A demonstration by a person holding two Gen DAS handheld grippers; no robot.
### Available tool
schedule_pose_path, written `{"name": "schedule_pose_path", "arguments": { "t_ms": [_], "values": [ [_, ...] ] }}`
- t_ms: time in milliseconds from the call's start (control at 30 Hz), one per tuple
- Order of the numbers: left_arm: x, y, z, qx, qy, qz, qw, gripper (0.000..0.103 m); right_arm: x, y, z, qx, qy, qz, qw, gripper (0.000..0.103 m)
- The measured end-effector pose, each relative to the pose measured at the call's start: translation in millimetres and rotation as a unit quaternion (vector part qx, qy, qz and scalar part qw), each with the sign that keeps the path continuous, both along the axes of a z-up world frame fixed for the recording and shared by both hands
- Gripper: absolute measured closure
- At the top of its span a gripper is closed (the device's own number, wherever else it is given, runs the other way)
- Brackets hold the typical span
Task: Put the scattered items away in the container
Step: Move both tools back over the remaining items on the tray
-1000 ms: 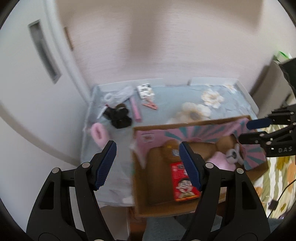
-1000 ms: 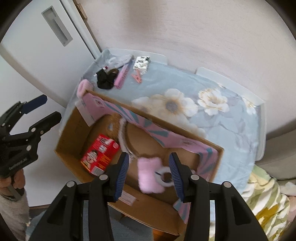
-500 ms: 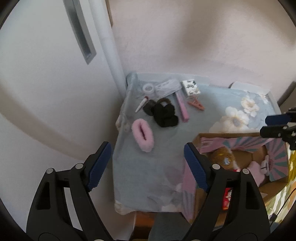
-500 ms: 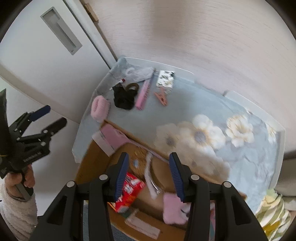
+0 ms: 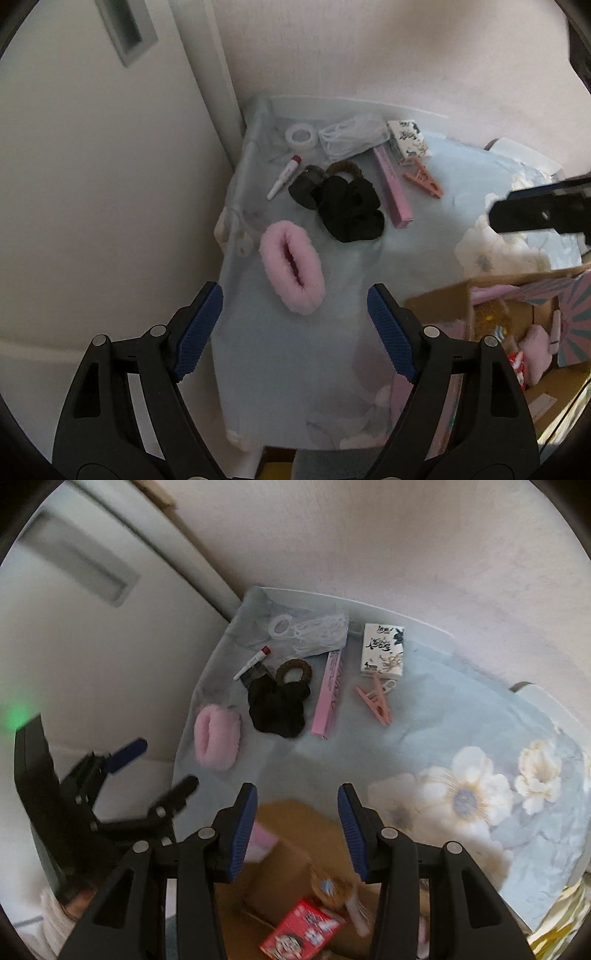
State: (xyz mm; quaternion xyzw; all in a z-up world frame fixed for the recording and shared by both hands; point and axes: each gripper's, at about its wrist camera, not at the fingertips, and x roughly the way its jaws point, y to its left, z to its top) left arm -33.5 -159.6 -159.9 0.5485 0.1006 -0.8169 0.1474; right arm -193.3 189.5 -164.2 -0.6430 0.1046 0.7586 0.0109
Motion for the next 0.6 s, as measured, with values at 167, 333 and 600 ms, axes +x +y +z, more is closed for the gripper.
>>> {"name": "schedule_pose_path", "arguments": {
  "t_ms": [167, 333, 600],
  "values": [
    [-13.6, -6.6, -21.4, 0.007, -0.012, 0.005, 0.9999, 0.023, -35.3, 6.1, -28.3, -0.004, -0.028, -0.041, 0.999, 0.061],
    [-23.2, -9.1, -40.9, 0.013, -0.023, 0.004, 0.9996, 0.023, -60.2, 14.3, -58.0, 0.011, -0.060, -0.076, 0.995, 0.061],
    [-30.8, -11.6, -59.7, 0.019, -0.030, 0.005, 0.9993, 0.023, -81.9, 16.6, -84.6, 0.035, -0.085, -0.087, 0.992, 0.061]
  ]
}}
